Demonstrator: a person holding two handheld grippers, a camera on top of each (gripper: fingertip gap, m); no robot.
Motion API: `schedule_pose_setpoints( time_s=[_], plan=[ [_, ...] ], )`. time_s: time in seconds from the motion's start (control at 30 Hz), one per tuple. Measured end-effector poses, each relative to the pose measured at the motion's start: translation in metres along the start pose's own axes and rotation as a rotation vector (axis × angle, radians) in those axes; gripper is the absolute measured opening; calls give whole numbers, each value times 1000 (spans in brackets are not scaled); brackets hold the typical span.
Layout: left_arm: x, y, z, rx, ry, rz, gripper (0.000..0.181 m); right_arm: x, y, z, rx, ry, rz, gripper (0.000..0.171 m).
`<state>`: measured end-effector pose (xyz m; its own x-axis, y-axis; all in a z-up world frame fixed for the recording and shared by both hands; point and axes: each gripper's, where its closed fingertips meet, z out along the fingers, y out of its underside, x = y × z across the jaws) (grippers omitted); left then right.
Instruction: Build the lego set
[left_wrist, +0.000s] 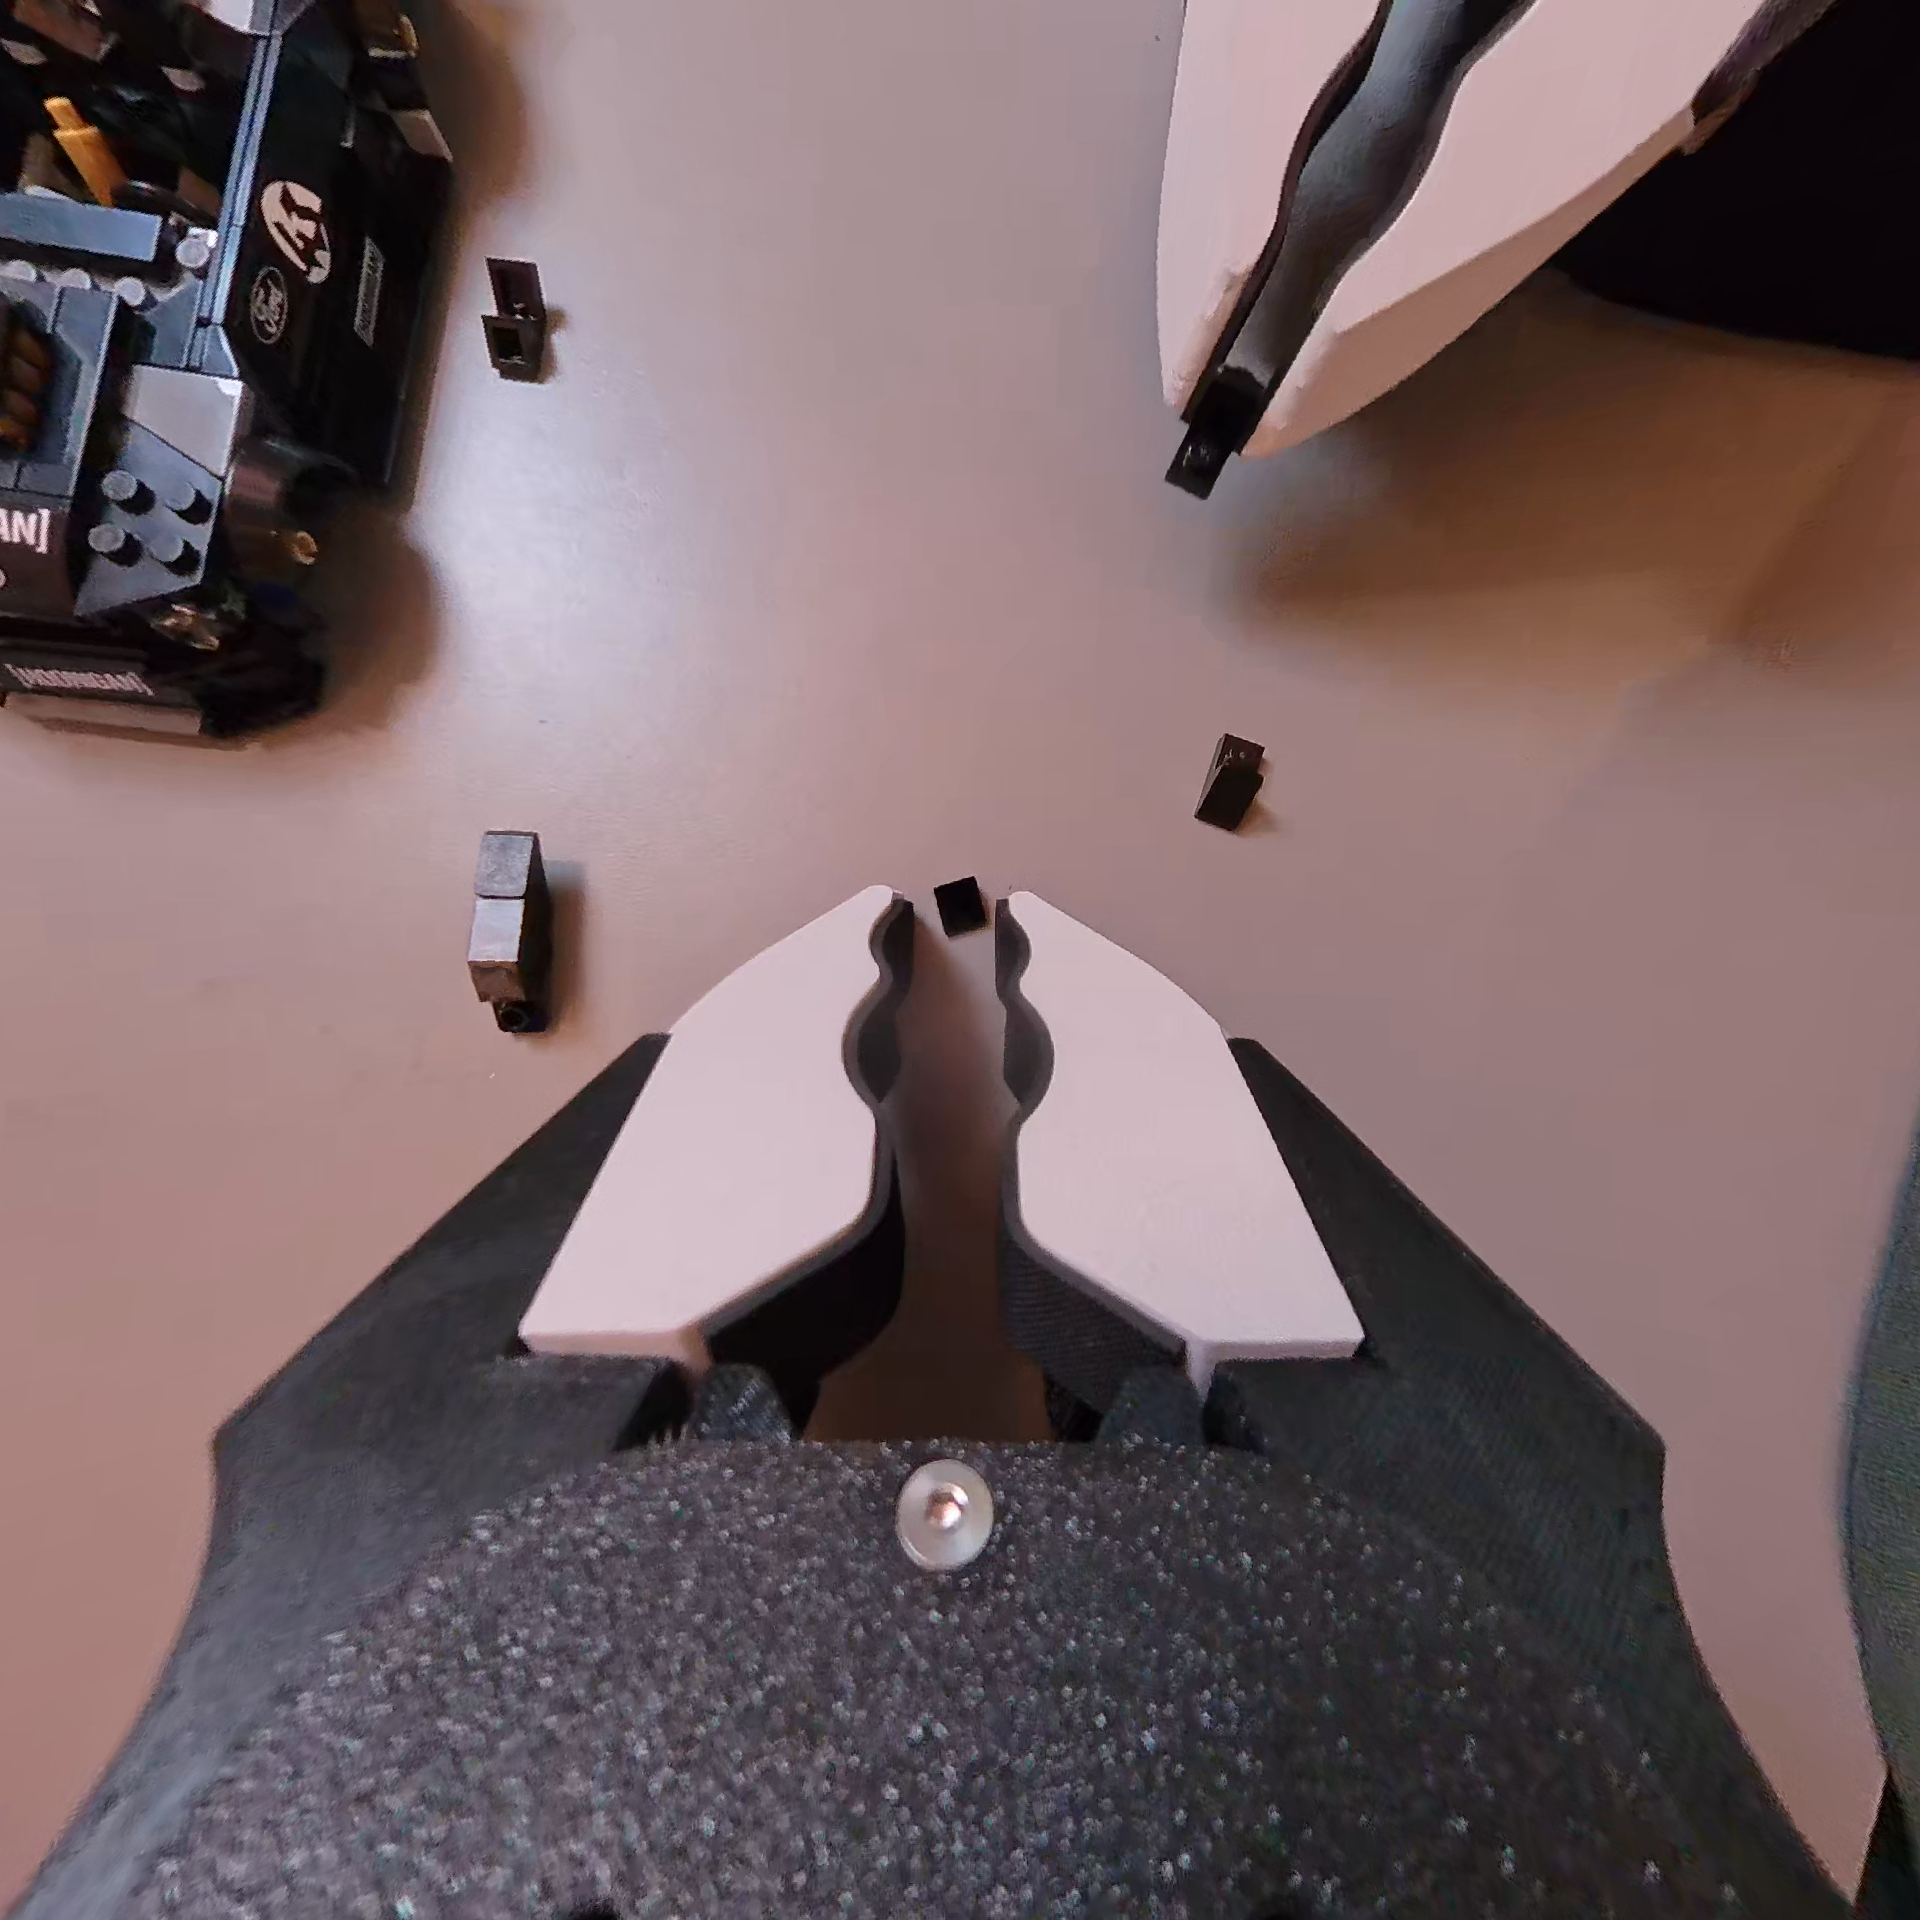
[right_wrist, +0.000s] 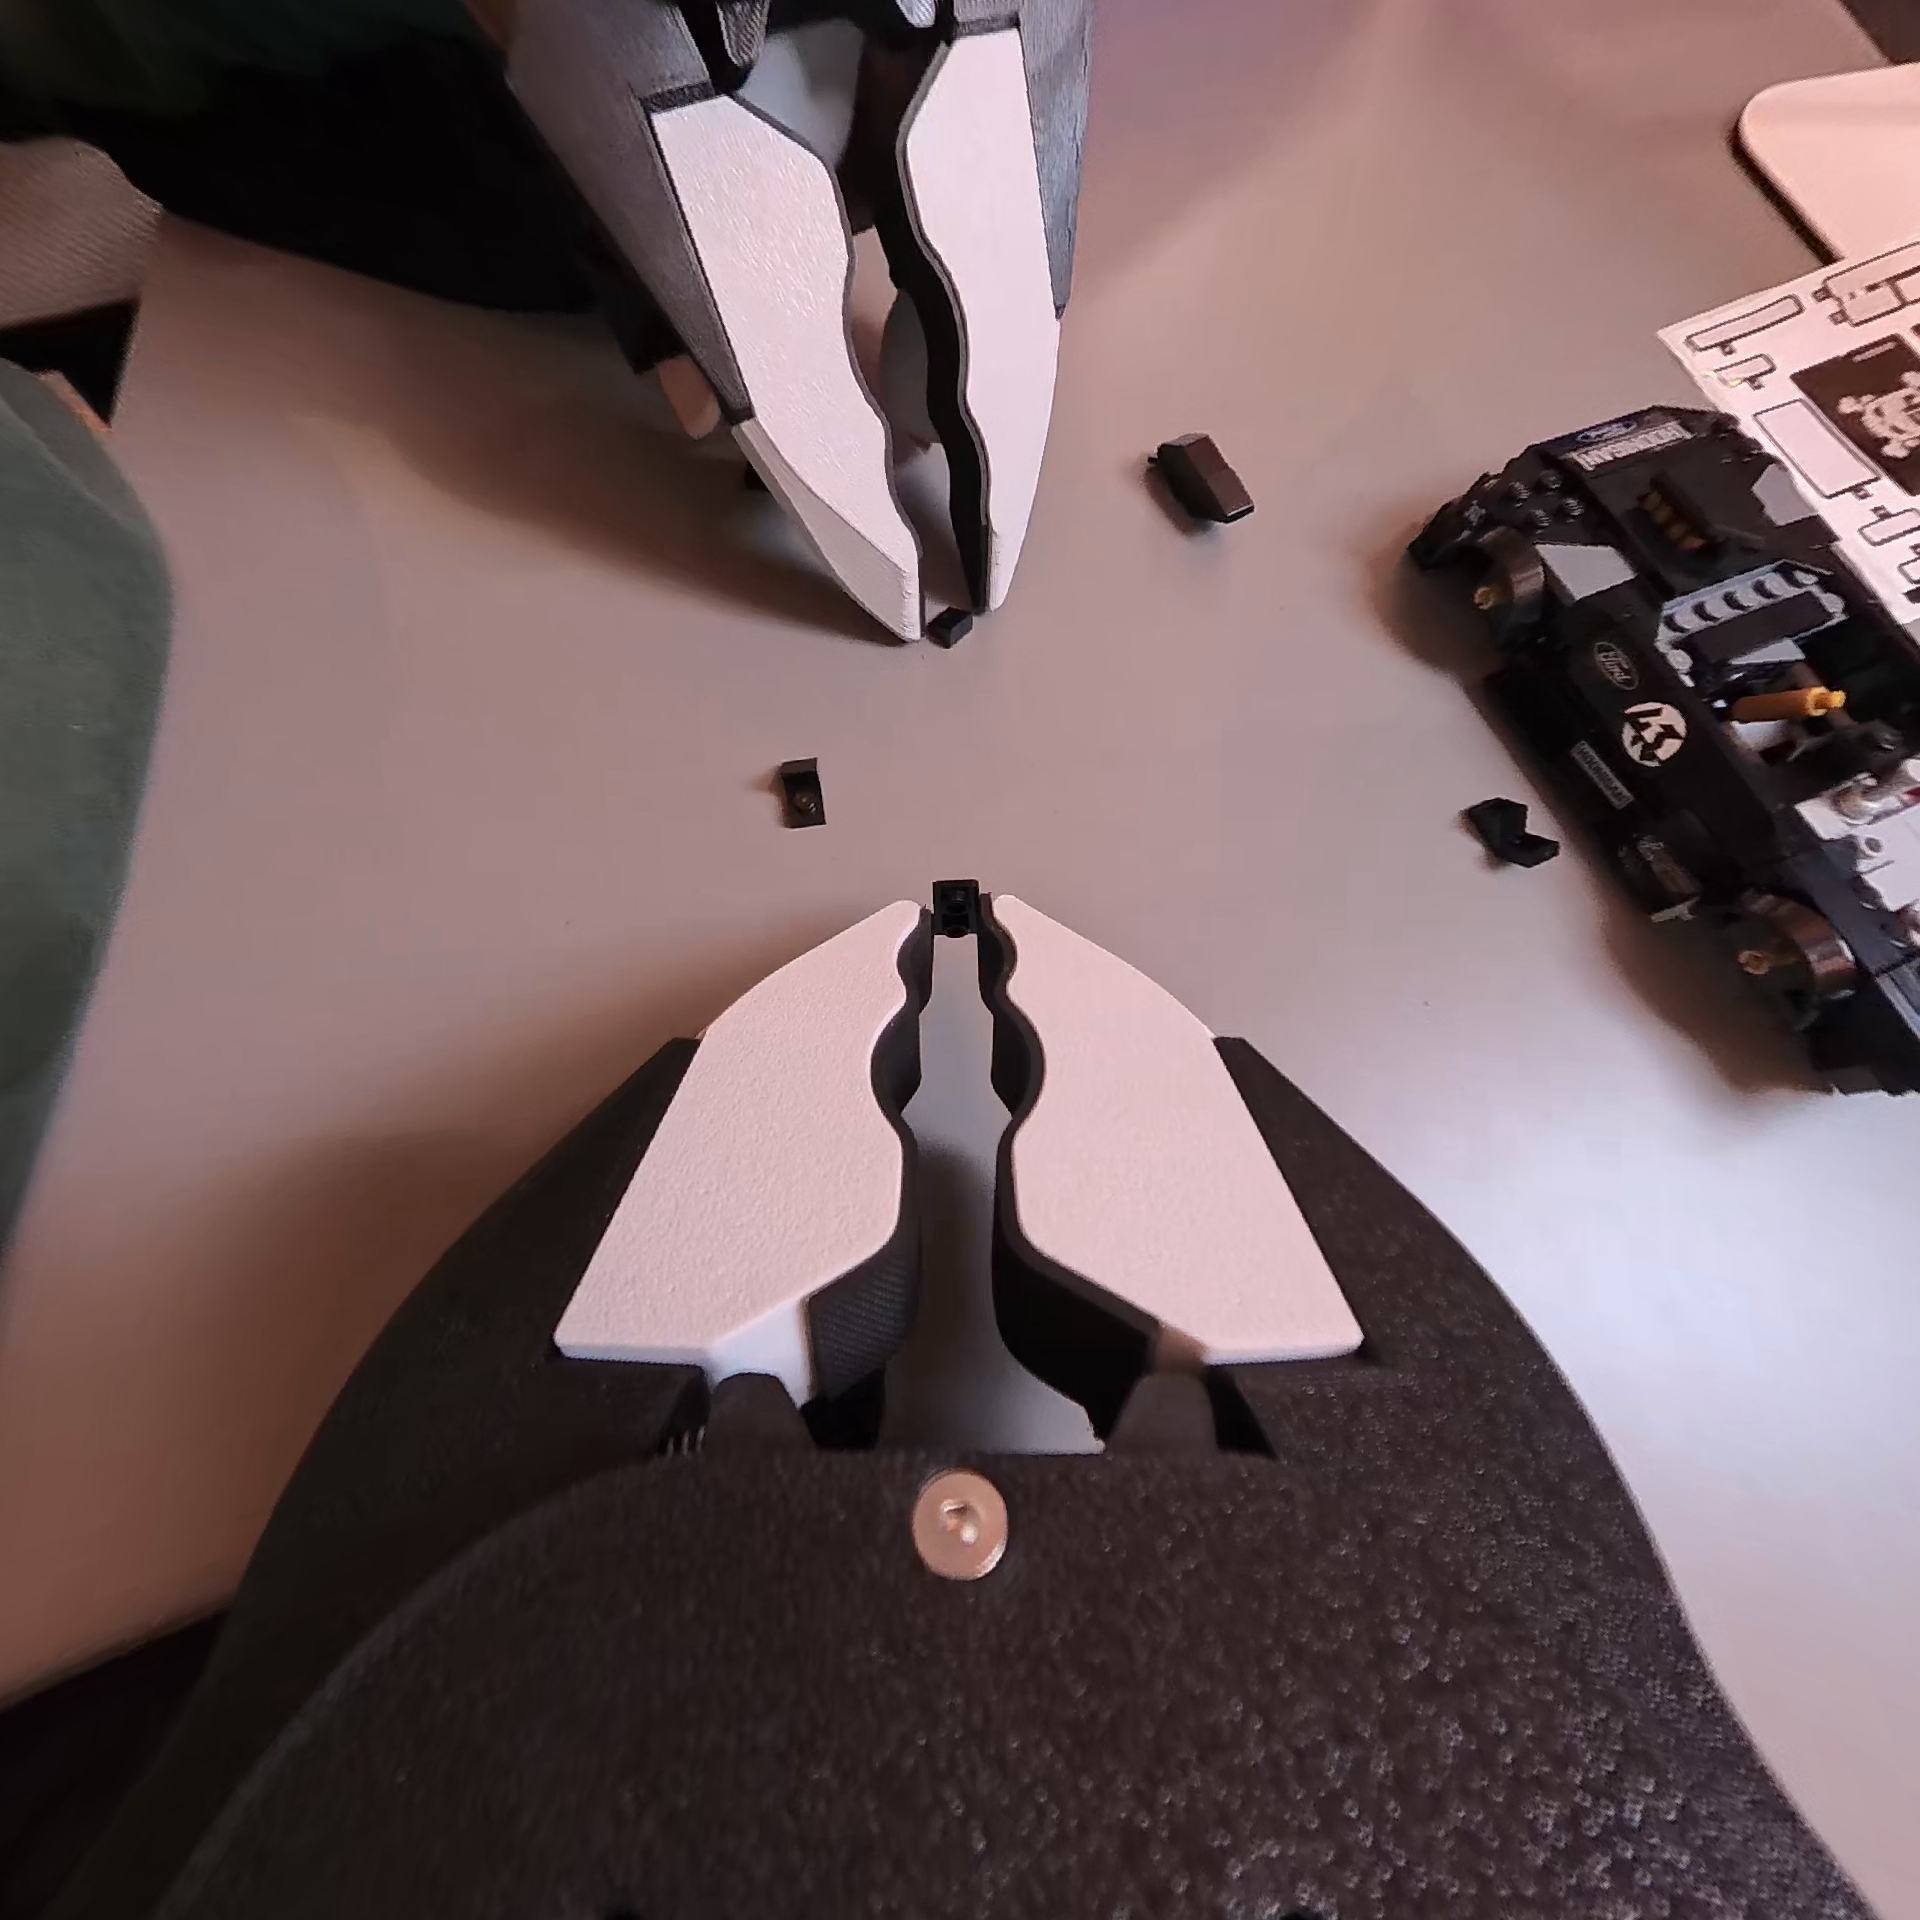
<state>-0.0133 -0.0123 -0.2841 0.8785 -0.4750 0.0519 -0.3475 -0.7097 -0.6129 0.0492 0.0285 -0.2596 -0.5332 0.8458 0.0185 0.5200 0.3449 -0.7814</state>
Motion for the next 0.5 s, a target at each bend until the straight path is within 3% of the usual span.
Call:
schedule_pose_setpoints(
  time_s=[0.27, 0.5],
  plan=[
    [-1, -2, 2, 17, -56, -42, 14, 2, 2, 6, -21, 7, 6, 8],
    [2, -1, 1, 25, -27, 48, 9, 2, 0, 10, -19, -6, 16, 8]
  ],
)
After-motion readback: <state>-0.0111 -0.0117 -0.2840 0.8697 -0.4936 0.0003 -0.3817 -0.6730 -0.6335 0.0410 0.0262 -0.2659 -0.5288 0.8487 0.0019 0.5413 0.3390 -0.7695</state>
